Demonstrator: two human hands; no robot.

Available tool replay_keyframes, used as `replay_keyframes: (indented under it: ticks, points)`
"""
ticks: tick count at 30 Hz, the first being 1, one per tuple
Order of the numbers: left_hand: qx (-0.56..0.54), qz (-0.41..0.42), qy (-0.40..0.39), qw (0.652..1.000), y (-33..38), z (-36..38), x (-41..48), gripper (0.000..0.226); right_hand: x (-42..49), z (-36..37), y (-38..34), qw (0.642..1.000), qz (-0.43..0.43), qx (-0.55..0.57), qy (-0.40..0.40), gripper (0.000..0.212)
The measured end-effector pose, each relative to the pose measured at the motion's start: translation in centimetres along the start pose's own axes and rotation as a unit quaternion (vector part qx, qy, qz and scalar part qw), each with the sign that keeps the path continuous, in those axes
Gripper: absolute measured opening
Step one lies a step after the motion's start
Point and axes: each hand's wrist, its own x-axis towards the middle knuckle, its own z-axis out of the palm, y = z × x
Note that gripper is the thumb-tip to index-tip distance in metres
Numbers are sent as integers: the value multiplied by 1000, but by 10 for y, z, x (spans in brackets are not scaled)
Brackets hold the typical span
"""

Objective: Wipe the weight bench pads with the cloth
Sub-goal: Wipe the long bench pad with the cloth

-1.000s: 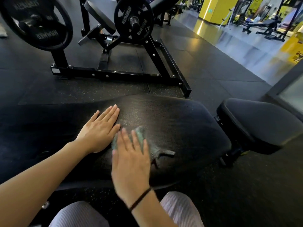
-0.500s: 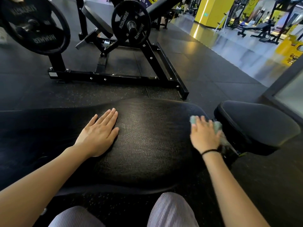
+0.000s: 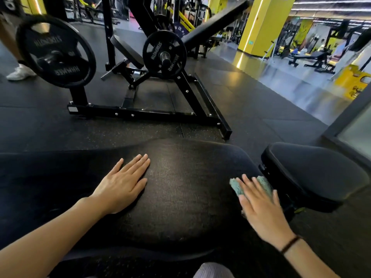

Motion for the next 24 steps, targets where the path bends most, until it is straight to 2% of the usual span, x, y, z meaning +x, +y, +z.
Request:
replay_keyframes:
  ticks: [2,7,11,14,17,19,22,24]
  points:
    - [-1,23,-8,1000,13,-3,1,96,30,-1,6,1000,-1,10,-4,50]
    - [-37,90,-3,995,82,3,35,65,131,-4,2,999,23,35,-14,50]
    - [-20,77,-10,997,98,17,56,61,168,-6,-2,998,31,60,-19,51]
    - [2,84,-4,996,95,25,56,66,125,-6,-8,998,-41,46,-1,51]
    - [8,86,9,996,96,27,55,70,21,4,-22,985,-163,47,5,56]
    - [3,81,19,997,97,26,55,68,-24,5,-27,975,-217,49,21,52]
    - [-1,75,19,997,100,24,54,66,8,-2,-32,966,-257,27,23,50]
    - [-1,74,22,997,100,24,55,66,61,0,-44,967,-247,45,39,57]
